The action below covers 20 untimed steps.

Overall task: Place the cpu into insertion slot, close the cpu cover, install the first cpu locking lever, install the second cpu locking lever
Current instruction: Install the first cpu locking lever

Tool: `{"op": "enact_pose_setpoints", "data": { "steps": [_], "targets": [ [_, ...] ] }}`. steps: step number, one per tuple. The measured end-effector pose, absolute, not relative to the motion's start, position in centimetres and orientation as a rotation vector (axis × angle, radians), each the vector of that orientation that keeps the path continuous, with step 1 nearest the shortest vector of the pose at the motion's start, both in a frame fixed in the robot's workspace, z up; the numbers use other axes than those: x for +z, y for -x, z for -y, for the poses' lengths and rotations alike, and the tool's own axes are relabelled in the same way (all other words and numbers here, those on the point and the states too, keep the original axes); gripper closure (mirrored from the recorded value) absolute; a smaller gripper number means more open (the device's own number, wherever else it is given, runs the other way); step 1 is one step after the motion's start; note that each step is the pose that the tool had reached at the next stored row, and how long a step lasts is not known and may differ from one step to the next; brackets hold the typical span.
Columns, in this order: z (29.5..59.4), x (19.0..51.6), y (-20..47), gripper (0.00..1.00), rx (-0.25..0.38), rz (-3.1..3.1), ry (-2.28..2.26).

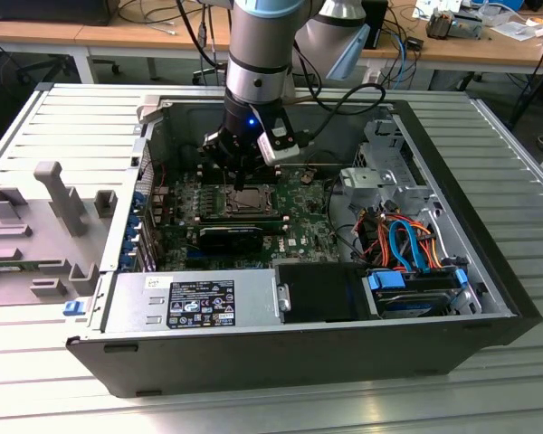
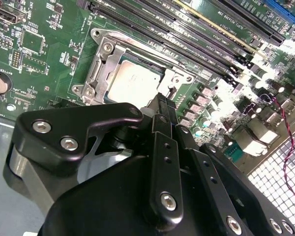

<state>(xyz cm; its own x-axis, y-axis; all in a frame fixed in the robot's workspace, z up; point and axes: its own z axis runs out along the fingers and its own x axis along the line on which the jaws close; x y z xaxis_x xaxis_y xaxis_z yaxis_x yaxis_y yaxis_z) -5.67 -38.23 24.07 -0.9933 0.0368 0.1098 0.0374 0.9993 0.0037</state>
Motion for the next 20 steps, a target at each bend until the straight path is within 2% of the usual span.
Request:
{"op": "enact_pose_setpoints", "data": {
  "steps": [20],
  "targets": [
    [38.22, 24.12, 5.67, 0.89, -0.008, 3.032, 0.006]
  ]
}}
